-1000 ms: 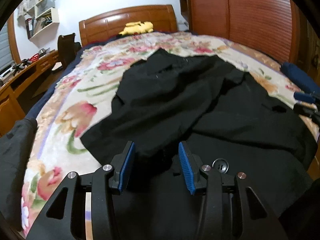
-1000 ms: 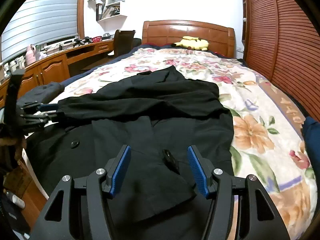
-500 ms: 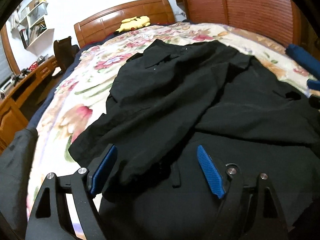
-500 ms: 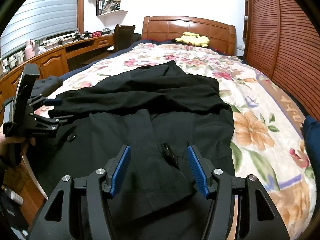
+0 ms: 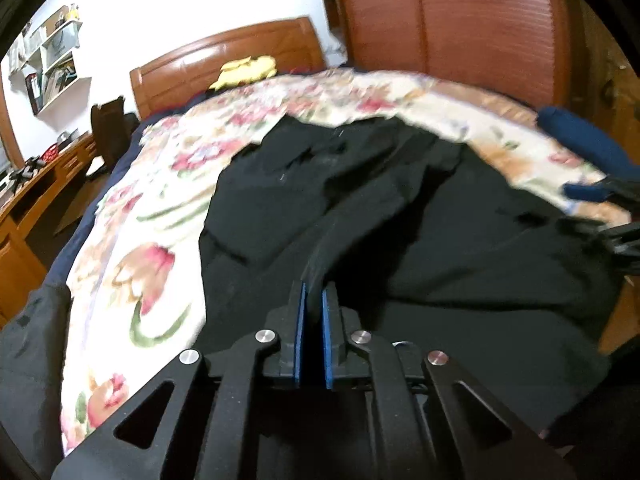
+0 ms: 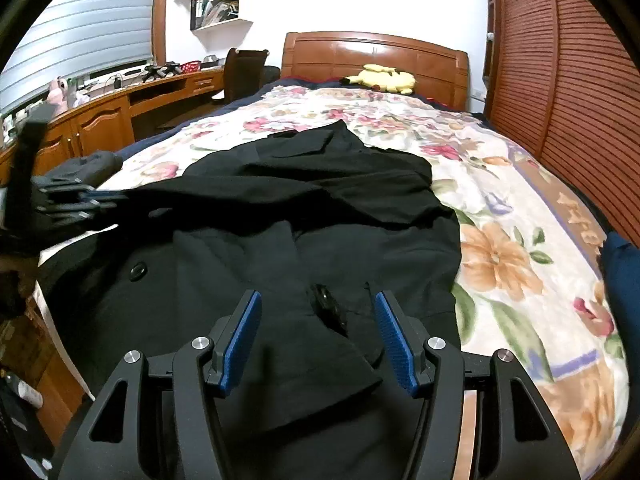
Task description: Fold large clothes
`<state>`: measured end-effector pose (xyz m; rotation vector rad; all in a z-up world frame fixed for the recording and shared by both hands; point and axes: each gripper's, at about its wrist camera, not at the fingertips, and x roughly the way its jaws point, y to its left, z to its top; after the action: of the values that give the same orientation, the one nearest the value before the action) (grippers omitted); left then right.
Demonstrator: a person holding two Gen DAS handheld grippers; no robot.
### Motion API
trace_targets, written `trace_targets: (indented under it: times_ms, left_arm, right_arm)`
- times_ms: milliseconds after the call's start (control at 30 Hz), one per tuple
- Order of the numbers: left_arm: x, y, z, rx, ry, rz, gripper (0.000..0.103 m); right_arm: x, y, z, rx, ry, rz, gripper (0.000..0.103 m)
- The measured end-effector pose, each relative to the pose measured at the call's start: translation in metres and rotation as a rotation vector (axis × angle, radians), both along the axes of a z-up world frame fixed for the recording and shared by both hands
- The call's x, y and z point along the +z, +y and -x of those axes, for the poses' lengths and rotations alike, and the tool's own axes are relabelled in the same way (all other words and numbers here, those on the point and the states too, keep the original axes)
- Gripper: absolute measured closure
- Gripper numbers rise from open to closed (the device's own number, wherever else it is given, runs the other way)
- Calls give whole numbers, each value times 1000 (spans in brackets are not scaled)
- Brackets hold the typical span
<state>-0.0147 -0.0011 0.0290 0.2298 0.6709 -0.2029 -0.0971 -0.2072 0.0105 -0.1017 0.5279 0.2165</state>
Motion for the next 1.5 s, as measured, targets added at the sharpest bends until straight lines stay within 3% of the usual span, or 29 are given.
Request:
trace_targets:
  times_ms: [267, 300, 333, 400, 467, 533, 867, 900, 1033, 1300, 1500]
  left_arm:
    - [9, -3, 36, -29, -46, -21, 94]
    - [8, -1, 37, -24, -46, -18, 88]
    - [8, 2, 37, -20, -45, -7, 73]
    - [8, 8, 39, -15, -48, 25, 54]
    - [5, 15, 40, -1, -53, 50, 41]
    - [2, 21, 43, 20, -63, 65, 21]
    - [-21, 53, 61, 98, -75, 136, 21]
    - [-23, 56, 62, 103, -72, 137, 21]
    - [-25, 64, 65, 104, -69, 146, 21]
    - [-23, 77, 71, 111, -92, 147, 21]
    - [-23, 83, 69, 111, -89, 139, 21]
  right_arm:
    - [2, -4, 4, -5, -9, -19, 42]
    - [2, -4, 4, -6, -9, -18, 42]
    - [2, -3, 4, -6, -9, -15, 42]
    - [1, -4, 4, -5, -6, -14, 42]
    - [0, -4, 2, -5, -3, -14, 42]
    - [0, -4, 1, -5, -1, -13, 42]
    - [15, 1, -12, 32, -33, -35, 44]
    - [16, 3, -17, 38, -32, -38, 53]
    - [17, 11, -48, 41, 12, -14, 66]
    - [31, 27, -123, -19, 77, 28, 66]
    - [31, 57, -160, 13, 108, 70, 66]
